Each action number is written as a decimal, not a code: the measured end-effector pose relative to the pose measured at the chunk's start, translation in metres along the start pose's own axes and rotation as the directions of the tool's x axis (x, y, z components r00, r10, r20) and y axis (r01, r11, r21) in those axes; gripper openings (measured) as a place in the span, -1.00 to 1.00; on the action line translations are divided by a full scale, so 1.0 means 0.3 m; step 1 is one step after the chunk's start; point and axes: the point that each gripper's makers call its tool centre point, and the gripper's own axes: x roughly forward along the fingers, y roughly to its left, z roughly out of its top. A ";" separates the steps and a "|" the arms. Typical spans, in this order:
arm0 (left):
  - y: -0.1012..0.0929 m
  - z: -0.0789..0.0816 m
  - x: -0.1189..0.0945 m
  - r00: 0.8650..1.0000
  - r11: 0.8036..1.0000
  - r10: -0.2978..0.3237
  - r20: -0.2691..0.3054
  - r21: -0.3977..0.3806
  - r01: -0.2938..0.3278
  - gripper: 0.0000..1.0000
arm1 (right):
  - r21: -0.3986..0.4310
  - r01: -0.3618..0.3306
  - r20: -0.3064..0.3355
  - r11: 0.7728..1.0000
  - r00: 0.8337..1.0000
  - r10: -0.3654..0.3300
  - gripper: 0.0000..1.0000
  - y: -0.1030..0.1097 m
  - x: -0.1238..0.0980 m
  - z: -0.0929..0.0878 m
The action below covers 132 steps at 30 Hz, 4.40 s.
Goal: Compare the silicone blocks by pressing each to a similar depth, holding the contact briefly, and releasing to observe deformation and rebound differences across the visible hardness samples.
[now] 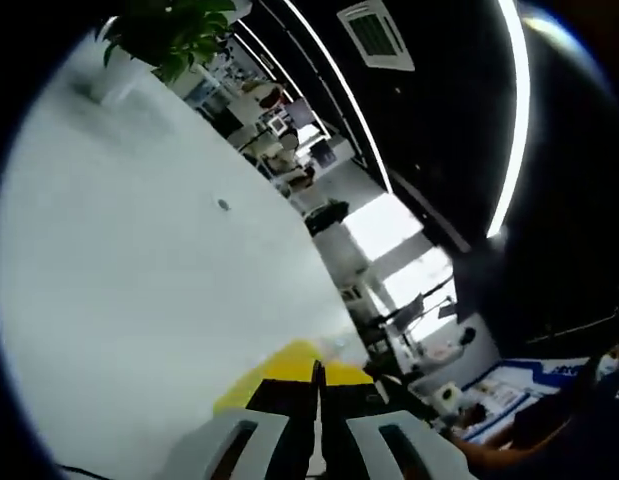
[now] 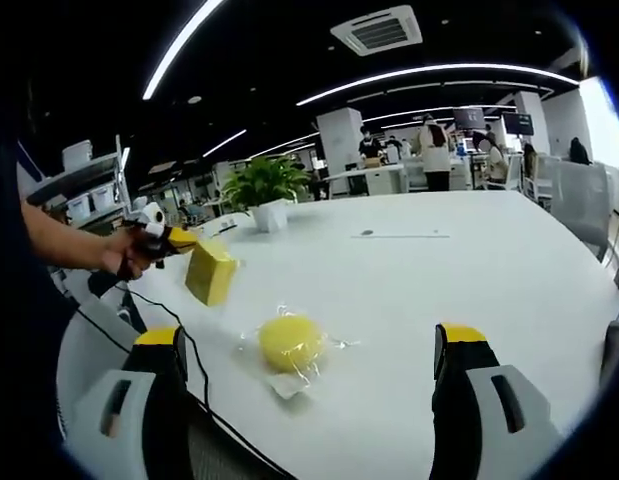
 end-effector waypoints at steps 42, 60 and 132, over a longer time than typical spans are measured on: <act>0.332 -0.015 0.023 0.953 0.894 0.299 -0.046 0.364 -0.262 -1.00 | 0.014 0.035 -0.041 0.999 0.999 -0.034 0.93 -0.043 0.018 -0.033; 0.432 -0.058 0.000 0.911 0.710 0.395 -0.122 0.670 -0.218 -1.00 | 0.047 0.074 -0.022 0.996 0.997 -0.073 0.93 -0.064 0.008 -0.021; 0.197 0.051 -0.415 0.910 0.699 0.339 0.239 0.583 -0.414 1.00 | -0.073 0.038 -0.065 0.997 0.997 -0.043 0.93 -0.102 -0.008 -0.019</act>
